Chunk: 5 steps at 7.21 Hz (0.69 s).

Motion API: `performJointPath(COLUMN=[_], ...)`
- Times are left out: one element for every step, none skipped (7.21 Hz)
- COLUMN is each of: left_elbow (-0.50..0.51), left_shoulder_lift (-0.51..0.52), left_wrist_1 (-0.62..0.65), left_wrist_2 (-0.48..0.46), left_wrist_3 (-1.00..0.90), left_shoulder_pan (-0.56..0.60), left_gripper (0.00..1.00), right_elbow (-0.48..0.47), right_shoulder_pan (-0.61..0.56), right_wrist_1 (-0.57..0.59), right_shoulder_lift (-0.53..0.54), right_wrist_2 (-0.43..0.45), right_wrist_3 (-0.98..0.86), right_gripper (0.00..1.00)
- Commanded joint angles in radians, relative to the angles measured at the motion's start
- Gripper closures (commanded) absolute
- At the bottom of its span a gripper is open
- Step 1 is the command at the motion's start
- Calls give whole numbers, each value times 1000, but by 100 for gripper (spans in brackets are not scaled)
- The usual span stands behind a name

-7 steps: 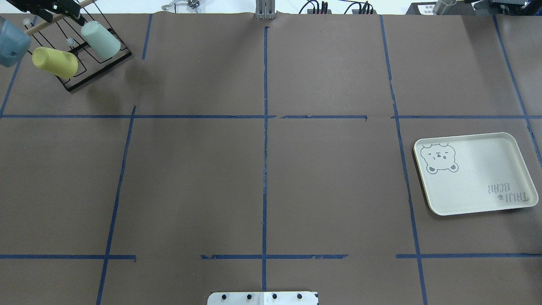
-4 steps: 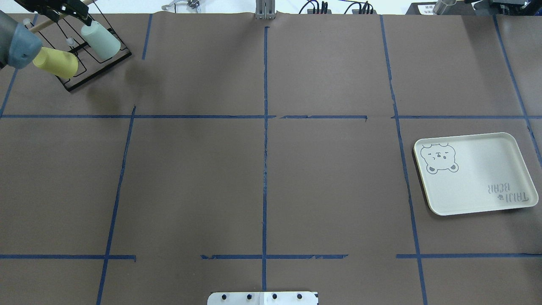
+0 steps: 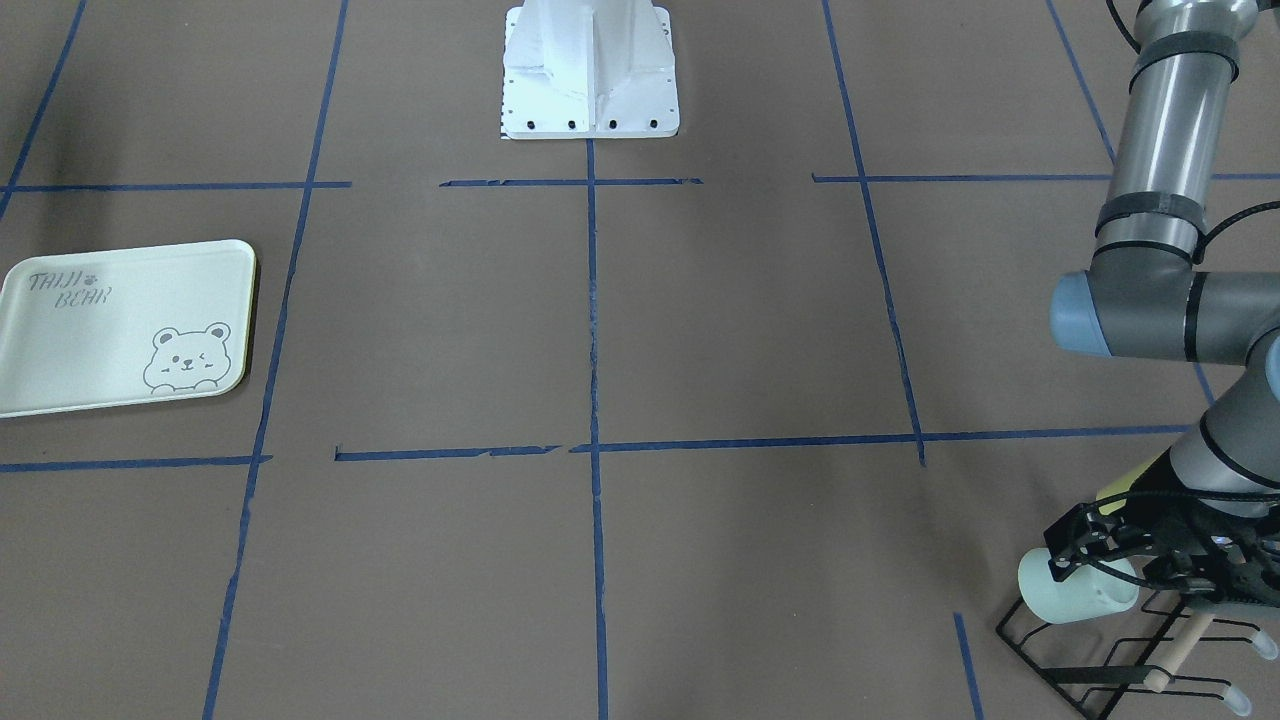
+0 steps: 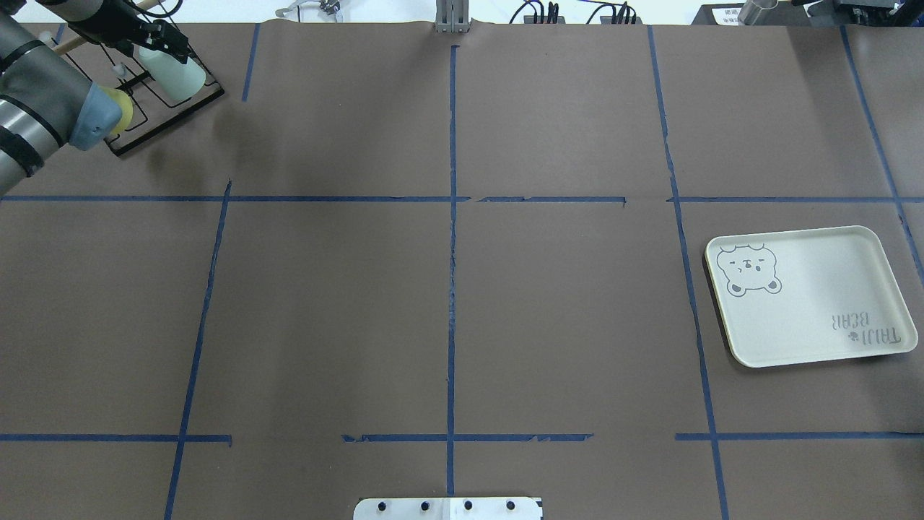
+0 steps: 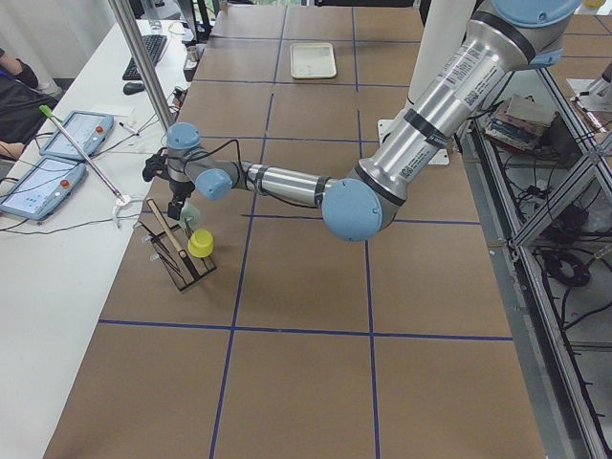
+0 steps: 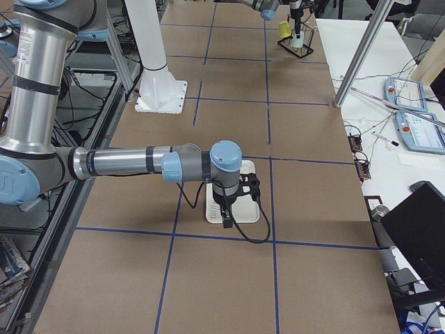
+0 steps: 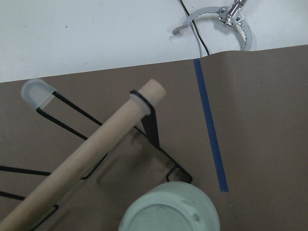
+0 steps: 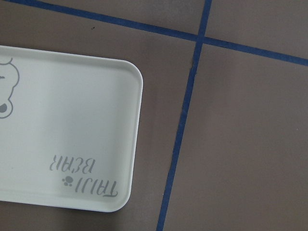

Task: Left arm grabs green cup and hands to right arm on tray

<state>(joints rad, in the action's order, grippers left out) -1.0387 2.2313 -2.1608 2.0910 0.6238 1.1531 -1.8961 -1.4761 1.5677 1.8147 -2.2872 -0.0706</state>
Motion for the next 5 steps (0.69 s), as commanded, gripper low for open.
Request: performJointPath(left_elbow=[26, 25, 25, 17, -4], left_shoulder_lift=[2, 2, 2, 5, 5], left_wrist_1=[-13, -13, -11, -13, -13], left_wrist_2=[-3, -3, -2, 0, 3], left_wrist_3=[1, 4, 14, 48, 51], left_shoulder_pan=[-10, -10, -10, -10, -6], left_gripper=[1, 19, 46, 63, 65], right_elbow=[0, 0, -1, -3, -3], right_shoulder_pan=[0, 0, -1, -1, -1], right_wrist_1=[0, 0, 0, 0, 0], right_shoulder_lift=[0, 0, 0, 0, 0], right_wrist_2=[0, 0, 0, 0, 0], right_wrist_3=[0, 0, 0, 0, 0], right_gripper=[0, 0, 0, 0, 0])
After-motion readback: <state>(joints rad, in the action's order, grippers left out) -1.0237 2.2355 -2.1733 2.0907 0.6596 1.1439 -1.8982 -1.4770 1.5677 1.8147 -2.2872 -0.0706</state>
